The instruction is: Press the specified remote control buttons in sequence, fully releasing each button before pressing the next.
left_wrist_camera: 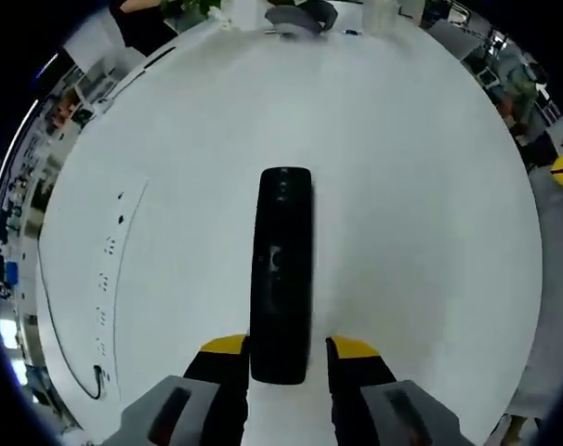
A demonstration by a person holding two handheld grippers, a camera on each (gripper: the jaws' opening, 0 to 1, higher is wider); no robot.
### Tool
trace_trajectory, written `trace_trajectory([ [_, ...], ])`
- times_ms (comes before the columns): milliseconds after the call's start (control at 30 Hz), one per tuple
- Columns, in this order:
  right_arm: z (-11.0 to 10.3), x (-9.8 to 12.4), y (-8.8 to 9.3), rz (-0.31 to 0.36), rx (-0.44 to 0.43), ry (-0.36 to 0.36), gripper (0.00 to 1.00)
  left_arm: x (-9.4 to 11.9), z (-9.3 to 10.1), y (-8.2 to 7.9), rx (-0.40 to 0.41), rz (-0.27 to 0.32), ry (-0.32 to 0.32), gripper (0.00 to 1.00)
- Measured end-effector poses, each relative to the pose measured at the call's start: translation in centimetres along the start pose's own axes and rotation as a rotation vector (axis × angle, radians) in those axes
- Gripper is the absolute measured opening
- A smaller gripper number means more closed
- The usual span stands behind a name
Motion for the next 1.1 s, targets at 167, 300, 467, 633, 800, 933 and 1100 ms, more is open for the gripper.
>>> trace_trajectory([
  [167, 0.1, 0.0, 0.0, 0.005, 0.000, 0.003, 0.00, -0.1, 0.2, 0.0, -0.009, -0.006, 0.015, 0.27],
  [300, 0.0, 0.1, -0.1, 0.009, 0.004, -0.001, 0.00, -0.1, 0.9, -0.2, 0.009, -0.032, -0.004, 0.24],
  [467, 0.1, 0.1, -0.1, 0.013, 0.000, 0.001, 0.00, 0.0, 1.3, -0.2, 0.010, -0.033, -0.035, 0.23],
  [633, 0.1, 0.1, -0.1, 0.019, -0.003, 0.003, 0.00, 0.0, 1.8, -0.4, -0.055, -0.046, -0.067, 0.23],
  [800, -0.1, 0.0, -0.1, 0.012, 0.006, -0.004, 0.00, -0.1, 1.9, -0.3, -0.078, -0.056, -0.053, 0.23],
  [933, -0.2, -0.1, 0.0, 0.004, 0.013, -0.010, 0.00, 0.0, 2.9, -0.2, -0.061, -0.047, -0.022, 0.23],
  [1100, -0.5, 0.2, -0.4, 0.043, 0.011, -0.031, 0.00, -0.2, 3.4, 0.1, -0.029, 0.016, -0.003, 0.23],
])
Point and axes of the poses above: the point that each gripper's makers call its tool centre point, and the gripper's own axes: x roughly backward along the fingers, z roughly to its right, y roughly out of its underside, the point moved 5 cm from there along x, roughly backward along the fingers, and after that the axes turned 10 degrees about -x, right-handed, at the moved point
